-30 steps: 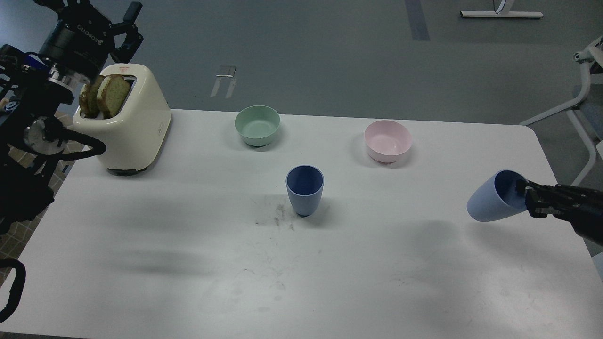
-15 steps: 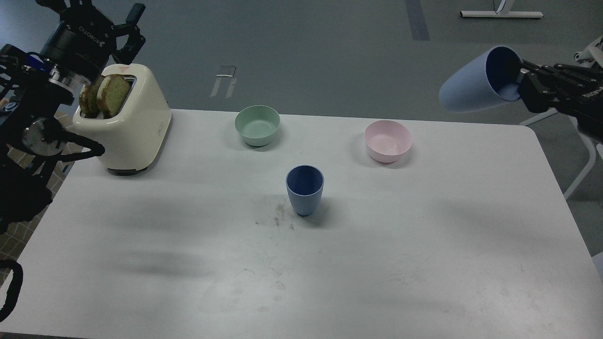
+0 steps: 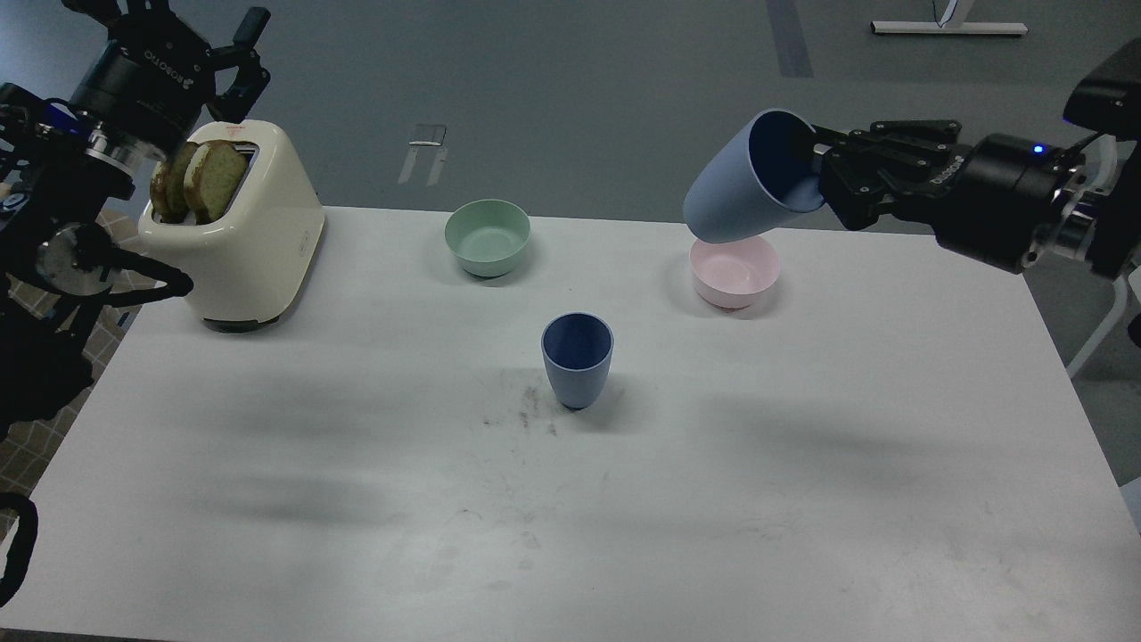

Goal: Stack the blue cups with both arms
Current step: 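Lower the held cup into the center blue cup with the right gripper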

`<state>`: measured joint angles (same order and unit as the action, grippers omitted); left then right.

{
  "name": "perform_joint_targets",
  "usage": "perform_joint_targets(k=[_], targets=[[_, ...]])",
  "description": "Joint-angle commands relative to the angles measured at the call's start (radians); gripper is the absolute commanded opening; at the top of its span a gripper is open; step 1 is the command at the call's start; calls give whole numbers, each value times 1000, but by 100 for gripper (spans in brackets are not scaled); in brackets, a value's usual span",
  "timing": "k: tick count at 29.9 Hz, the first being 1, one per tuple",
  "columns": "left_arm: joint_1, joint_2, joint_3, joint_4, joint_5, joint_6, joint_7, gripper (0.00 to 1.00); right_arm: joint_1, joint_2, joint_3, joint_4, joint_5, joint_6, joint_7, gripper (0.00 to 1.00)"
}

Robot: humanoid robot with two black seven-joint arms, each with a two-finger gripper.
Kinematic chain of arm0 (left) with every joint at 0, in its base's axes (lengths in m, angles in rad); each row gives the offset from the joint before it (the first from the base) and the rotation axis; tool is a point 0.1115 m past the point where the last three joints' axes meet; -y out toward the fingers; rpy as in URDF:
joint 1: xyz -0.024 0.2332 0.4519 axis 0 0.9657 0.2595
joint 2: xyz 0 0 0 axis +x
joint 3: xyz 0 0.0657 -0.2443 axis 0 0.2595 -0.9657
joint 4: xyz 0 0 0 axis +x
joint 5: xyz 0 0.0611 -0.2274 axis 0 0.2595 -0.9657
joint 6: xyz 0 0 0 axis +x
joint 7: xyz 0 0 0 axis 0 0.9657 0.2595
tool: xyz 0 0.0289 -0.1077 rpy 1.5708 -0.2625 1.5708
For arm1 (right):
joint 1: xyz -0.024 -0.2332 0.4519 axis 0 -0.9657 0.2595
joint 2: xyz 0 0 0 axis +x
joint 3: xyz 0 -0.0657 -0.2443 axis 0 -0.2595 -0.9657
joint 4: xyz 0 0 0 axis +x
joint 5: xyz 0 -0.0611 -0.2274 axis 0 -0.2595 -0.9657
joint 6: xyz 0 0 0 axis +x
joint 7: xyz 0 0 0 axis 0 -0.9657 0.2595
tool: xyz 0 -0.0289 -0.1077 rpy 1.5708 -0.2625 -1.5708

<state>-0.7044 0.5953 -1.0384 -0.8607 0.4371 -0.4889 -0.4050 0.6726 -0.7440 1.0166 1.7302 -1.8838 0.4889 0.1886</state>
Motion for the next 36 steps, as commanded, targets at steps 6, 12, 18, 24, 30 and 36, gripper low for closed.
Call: perform_joint_targets(k=[6, 12, 18, 24, 30, 36], targets=[[-3, -3, -5, 0, 0, 0, -5, 98, 149, 67, -203, -11, -5, 0, -12, 0], [-6, -5, -5, 0, 0, 0, -5, 98, 197, 107, -303, -35, -12, 0, -14, 0], [-6, -11, -6, 0, 0, 0, -5, 98, 194, 179, -325, -93, -44, 0, -28, 0], [-6, -15, -6, 2, 0, 0, -5, 98, 199, 248, -352, -165, -77, 0, -32, 0], [-6, -14, -6, 2, 0, 0, -6, 98, 197, 319, -354, -233, -126, 0, -34, 0], [-6, -12, -5, 2, 0, 0, -6, 98, 199, 356, -374, -279, -155, 0, -34, 0]])
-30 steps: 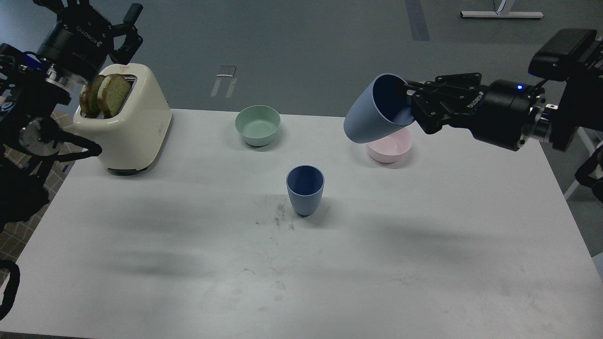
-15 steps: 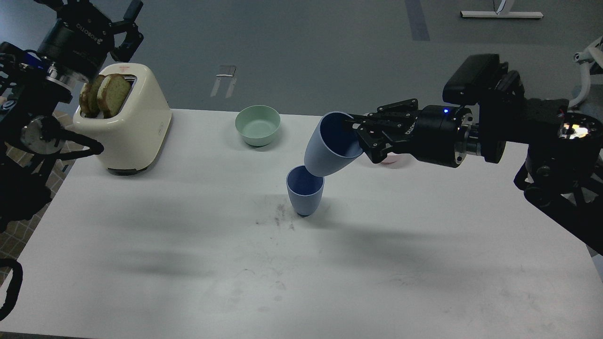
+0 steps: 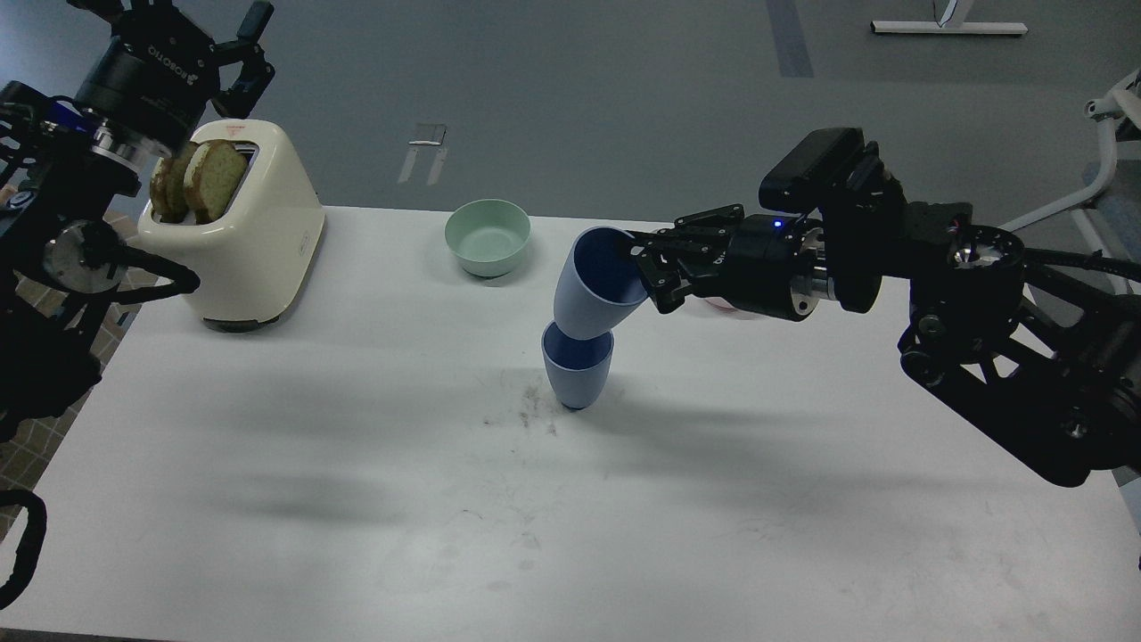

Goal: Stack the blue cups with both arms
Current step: 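Lower the held cup into the center blue cup with the right gripper, then hold the stacked cups steady with the right gripper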

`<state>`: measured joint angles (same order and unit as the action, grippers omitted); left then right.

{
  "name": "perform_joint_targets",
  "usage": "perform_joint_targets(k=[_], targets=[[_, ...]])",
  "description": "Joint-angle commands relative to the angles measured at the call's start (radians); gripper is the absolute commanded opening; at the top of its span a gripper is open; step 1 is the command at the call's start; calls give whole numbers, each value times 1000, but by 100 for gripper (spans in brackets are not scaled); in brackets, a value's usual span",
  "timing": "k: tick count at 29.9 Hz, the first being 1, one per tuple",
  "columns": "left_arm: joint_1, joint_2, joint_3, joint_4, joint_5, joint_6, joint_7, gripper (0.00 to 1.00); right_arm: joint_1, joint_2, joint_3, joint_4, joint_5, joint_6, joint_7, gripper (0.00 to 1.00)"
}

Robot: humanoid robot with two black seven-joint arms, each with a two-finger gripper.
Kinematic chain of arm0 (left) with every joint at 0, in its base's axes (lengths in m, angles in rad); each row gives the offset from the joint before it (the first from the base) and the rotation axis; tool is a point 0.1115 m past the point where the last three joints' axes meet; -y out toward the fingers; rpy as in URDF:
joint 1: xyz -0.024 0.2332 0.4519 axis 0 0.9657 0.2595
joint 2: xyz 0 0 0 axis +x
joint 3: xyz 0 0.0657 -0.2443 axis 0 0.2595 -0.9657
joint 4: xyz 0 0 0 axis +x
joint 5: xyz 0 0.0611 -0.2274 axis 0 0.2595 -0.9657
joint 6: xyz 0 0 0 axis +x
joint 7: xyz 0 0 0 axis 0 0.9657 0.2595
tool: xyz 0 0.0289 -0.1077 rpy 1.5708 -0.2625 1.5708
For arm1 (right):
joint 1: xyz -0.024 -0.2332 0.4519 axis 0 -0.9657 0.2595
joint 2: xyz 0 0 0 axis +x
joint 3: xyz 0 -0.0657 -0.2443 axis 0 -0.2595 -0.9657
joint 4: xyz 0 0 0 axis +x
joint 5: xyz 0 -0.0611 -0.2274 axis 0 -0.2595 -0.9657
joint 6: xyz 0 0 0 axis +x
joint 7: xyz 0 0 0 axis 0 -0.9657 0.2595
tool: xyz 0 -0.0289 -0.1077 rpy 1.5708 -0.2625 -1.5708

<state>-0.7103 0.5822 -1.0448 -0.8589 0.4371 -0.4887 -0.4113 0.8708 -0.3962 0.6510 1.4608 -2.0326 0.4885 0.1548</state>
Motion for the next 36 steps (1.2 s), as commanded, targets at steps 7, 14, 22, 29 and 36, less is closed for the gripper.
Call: perform_joint_targets(k=[7, 14, 22, 29, 36], targets=[[2, 1, 0, 0, 0, 0, 0, 98, -4, 7, -37, -11, -11, 0, -1, 0], [2, 1, 0, 1, 0, 0, -1, 98, -6, 8, -37, -23, -11, 0, -9, 0], [3, -1, 0, 1, 0, 0, -1, 98, -4, 22, -37, -36, -12, 0, -15, 0], [3, -2, -1, 1, 0, 0, -3, 98, -12, 39, -39, -50, -12, 0, -32, 0], [3, -1, -1, 3, 0, 0, -1, 98, -13, 42, -37, -60, -12, 0, -34, 0]])
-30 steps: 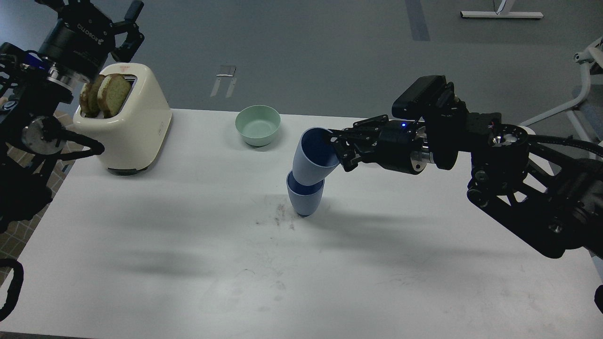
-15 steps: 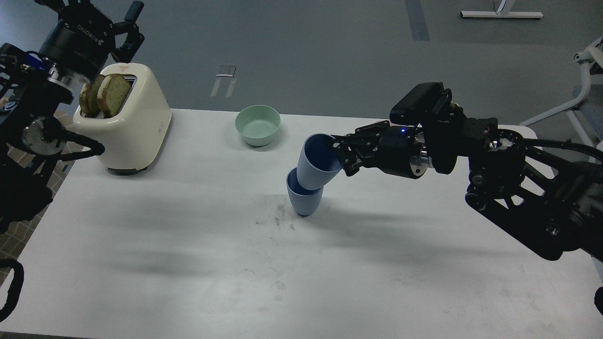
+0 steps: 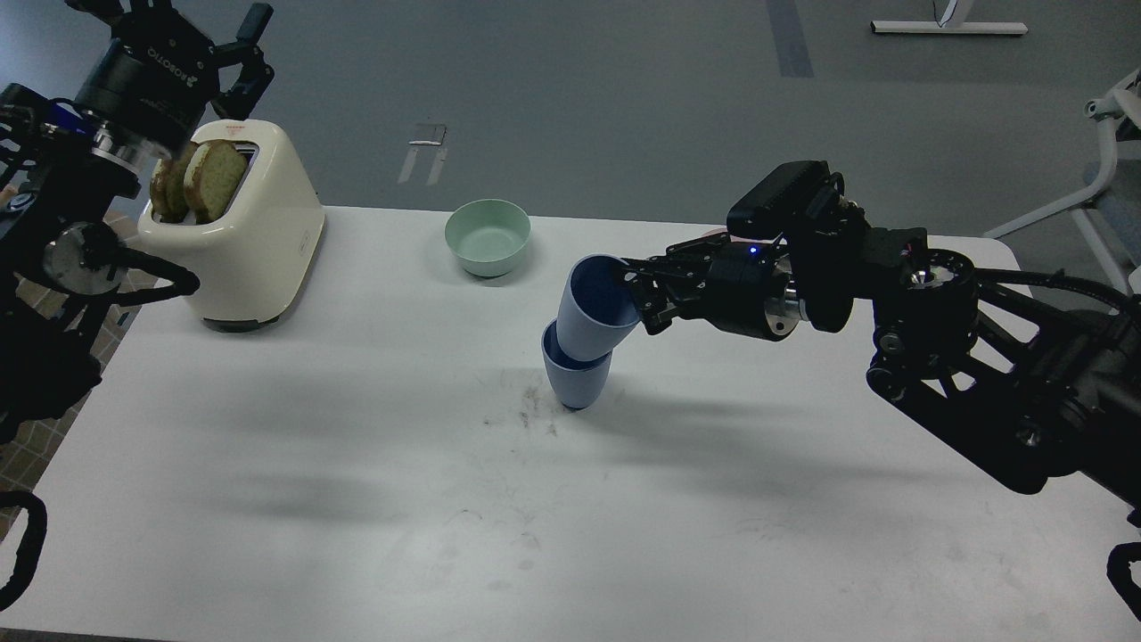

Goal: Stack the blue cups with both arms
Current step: 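Hold the stacked cups steady with the right gripper, then open the right gripper and pull it back from the stacked cups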

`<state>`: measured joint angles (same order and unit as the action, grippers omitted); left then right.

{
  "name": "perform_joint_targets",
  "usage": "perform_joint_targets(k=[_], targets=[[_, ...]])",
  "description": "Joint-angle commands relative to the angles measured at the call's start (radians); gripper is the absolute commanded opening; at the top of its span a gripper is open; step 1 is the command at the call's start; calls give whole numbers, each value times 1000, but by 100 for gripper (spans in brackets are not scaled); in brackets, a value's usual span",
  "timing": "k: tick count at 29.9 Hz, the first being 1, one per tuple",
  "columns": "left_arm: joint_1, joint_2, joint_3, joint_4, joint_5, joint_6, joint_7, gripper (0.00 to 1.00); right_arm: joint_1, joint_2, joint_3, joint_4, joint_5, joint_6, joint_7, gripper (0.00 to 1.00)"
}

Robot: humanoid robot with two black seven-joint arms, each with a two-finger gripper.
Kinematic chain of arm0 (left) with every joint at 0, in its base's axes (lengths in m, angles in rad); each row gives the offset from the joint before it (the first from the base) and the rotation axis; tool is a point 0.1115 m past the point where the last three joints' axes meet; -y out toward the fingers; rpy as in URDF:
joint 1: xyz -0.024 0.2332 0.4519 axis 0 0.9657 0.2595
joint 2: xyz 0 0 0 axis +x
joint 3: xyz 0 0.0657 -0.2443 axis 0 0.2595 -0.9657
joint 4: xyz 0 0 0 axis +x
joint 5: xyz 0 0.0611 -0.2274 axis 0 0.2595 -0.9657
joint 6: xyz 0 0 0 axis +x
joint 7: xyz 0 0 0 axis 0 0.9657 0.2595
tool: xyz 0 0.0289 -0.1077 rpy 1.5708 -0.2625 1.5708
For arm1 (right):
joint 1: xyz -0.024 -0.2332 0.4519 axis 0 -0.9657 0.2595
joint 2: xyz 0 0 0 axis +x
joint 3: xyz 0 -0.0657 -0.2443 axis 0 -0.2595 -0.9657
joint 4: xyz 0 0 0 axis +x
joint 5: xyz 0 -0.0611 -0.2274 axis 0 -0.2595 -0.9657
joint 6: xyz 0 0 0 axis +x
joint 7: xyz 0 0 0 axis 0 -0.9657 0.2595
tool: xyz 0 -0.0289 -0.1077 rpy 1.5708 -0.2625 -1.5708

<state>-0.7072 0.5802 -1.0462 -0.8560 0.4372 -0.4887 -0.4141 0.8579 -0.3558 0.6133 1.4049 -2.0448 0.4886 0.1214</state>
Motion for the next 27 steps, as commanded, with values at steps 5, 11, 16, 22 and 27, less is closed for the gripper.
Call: perform_joint_targets(k=[5, 11, 16, 22, 27], targets=[[0, 0, 0, 0, 0, 0, 1, 98, -2, 5, -1, -4, 0, 0, -2, 1], [0, -2, -2, 0, 0, 0, 1, 98, 0, 17, -1, -7, 0, 0, -2, 6], [0, 0, -2, 0, -2, 0, 1, 98, -2, 20, -1, -7, 0, 0, -2, 7], [0, 0, -2, 0, -2, 0, 1, 98, -3, 20, -1, -7, 0, 0, -2, 13], [0, 0, -2, 0, 0, 0, 1, 98, -5, 18, -1, -7, 0, 0, -2, 15]])
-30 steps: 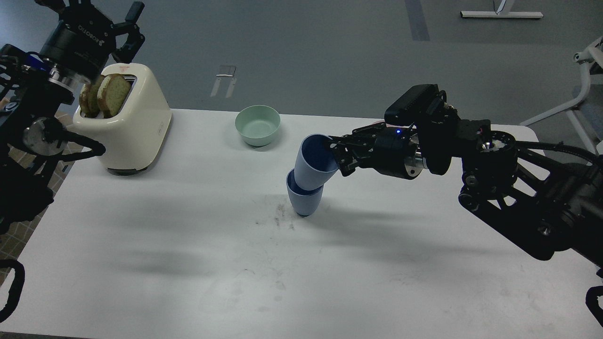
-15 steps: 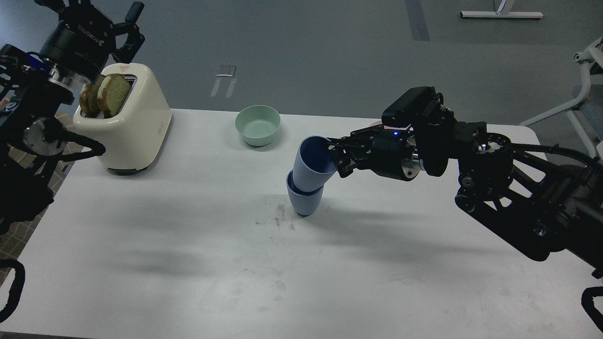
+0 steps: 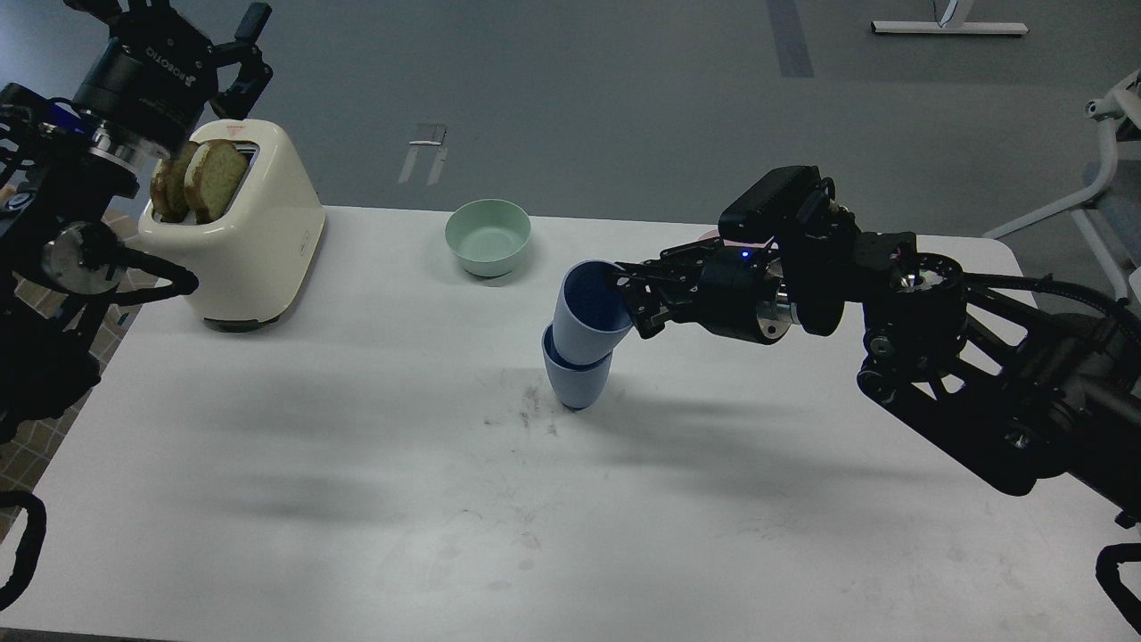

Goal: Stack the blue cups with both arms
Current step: 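Open the right gripper and pull it back from the stacked cups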

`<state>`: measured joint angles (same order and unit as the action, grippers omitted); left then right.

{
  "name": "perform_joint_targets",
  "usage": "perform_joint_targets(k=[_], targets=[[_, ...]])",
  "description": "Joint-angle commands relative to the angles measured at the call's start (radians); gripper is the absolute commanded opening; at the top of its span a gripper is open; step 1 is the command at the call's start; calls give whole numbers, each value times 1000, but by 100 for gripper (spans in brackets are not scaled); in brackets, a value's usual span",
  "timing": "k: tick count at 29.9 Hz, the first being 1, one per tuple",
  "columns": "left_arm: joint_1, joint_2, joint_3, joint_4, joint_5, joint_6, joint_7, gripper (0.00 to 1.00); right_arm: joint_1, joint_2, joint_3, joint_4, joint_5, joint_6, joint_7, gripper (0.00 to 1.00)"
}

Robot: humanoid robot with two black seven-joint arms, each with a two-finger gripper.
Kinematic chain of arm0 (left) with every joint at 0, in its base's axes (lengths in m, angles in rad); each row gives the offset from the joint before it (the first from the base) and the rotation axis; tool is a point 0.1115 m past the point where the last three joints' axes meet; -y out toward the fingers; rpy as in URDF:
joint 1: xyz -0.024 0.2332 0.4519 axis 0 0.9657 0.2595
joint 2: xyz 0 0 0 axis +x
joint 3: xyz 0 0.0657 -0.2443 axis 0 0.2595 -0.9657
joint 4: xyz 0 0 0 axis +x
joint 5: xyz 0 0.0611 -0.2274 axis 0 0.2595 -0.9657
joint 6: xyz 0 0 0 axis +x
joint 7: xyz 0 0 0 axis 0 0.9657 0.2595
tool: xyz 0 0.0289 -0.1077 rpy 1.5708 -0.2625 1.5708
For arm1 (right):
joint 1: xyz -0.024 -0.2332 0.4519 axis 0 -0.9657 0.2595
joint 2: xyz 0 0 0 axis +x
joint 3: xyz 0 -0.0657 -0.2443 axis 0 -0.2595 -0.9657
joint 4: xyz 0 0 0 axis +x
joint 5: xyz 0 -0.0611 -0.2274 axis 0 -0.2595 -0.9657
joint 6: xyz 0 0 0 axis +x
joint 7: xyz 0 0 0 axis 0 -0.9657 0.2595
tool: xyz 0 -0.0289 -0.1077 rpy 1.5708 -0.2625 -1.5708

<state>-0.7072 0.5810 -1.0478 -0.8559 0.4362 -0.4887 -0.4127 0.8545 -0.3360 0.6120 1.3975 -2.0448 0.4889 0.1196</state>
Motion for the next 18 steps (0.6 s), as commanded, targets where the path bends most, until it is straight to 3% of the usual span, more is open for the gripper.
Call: perform_joint_targets(k=[1, 10, 11, 13, 14, 15, 18], targets=[[0, -1, 0, 0, 1, 0, 0, 98, -2, -2, 0, 0, 0, 0, 0, 15], [0, -1, 0, 0, 1, 0, 0, 98, -2, 0, 2, 3, 2, 0, 0, 34], [0, -1, 0, 0, 1, 0, 0, 98, -2, 2, 6, 3, 3, 0, 0, 40], [0, -1, 0, 0, 1, 0, 0, 98, 1, 5, 18, 5, 8, 0, 2, 62], [0, 0, 2, 0, 1, 0, -1, 98, 5, 15, 41, 5, 18, 0, 3, 86], [0, 0, 2, 0, 1, 0, -2, 98, 5, 20, 63, 5, 20, 0, 3, 97], [0, 7, 3, 0, 1, 0, -2, 98, 3, 40, 199, -2, 21, 0, 3, 100]])
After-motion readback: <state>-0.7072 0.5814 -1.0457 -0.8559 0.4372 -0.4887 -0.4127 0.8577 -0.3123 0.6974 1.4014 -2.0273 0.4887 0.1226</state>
